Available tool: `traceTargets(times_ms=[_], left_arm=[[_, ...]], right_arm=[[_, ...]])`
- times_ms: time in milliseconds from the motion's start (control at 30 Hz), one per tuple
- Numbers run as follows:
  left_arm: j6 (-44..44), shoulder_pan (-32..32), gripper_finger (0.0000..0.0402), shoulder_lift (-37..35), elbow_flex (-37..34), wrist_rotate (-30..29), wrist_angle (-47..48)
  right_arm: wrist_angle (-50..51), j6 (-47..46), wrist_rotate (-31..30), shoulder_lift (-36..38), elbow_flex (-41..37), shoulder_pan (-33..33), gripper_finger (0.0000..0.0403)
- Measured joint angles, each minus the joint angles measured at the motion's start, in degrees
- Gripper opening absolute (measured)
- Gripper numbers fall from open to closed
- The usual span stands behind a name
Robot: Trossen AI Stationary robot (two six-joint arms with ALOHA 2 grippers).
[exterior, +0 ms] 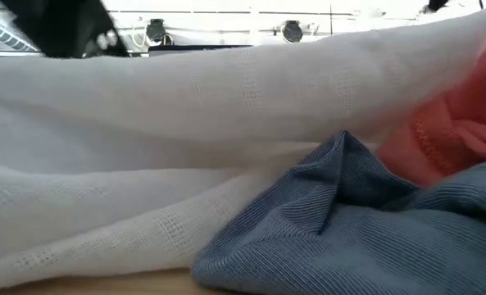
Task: Sort clothes
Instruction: Put the white polo shirt into the blue laundry organizer
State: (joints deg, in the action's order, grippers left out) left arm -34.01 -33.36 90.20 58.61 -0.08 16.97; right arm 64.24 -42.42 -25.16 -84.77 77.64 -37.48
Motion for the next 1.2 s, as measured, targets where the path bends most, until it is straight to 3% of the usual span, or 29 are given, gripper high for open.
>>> traceTargets(times_ms=[133, 267, 367, 533, 867, 1067, 1200], left_arm=[[3.5, 0.0, 0.0147, -5.8, 0.0, -8.2, 2.2], [4.3, 0.4, 0.0147, -10.1, 0.1, -17.8, 7.0], [2.6, 1.8, 0.0147, -10.4, -0.9, -21.5, 10.0], [2.3, 4.9, 0.0147, -10.5, -7.2, -16.9, 2.8], [-0.2, 9.9, 0.0147, -10.4, -16.9, -6.4, -12.5], [-0.2, 10.2, 0.0147, -10.4, -17.4, -5.4, -13.6], [-0.2, 10.1, 0.0147, -10.4, -17.4, -5.2, -13.6]], right_arm=[[-14.8, 11.9, -0.4, -0.1, -5.9, 5.8, 0.0172], [-31.0, 19.5, 5.8, -0.1, -13.4, 11.8, 0.0172], [-44.1, 22.3, 10.5, -0.2, -18.8, 16.0, 0.0172], [-60.0, 23.6, 19.0, -0.2, -24.5, 20.0, 0.0171], [-60.5, 24.2, 19.6, -4.2, -25.6, 20.9, 0.0171], [-61.5, 23.2, 21.1, -7.5, -25.6, 20.5, 0.0169], [-61.4, 22.3, 20.9, -8.1, -25.6, 20.5, 0.0123]])
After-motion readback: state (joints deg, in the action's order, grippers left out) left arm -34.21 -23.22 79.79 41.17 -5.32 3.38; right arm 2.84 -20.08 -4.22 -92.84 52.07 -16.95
